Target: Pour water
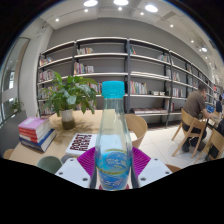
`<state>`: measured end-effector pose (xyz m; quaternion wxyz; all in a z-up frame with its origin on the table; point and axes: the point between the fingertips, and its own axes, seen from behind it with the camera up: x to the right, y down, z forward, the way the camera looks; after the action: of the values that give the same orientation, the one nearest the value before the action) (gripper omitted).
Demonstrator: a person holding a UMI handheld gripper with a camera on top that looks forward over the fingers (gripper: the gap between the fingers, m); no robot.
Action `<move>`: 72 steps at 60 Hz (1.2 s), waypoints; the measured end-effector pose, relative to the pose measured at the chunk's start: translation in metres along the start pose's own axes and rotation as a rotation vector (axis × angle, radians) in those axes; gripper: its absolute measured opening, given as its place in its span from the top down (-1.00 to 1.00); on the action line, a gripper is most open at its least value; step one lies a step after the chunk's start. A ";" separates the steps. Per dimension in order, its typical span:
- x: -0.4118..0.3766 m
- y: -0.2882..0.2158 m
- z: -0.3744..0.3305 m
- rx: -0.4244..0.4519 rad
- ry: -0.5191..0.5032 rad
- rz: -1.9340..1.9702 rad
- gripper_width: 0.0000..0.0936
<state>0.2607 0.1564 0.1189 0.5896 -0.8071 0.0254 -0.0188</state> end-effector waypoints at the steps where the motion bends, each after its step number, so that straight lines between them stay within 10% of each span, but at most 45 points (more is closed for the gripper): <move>1: -0.001 0.004 0.001 -0.005 -0.002 -0.003 -0.03; 28: 0.003 0.045 -0.003 0.013 0.052 0.047 -0.26; 35: 0.000 0.060 -0.016 -0.050 0.051 0.005 -0.86; 57: -0.043 0.132 -0.169 -0.272 0.103 -0.006 -0.82; 72: -0.161 0.094 -0.284 -0.243 -0.017 0.019 -0.83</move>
<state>0.0816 -0.1322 0.1156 0.4878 -0.8724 0.0300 -0.0032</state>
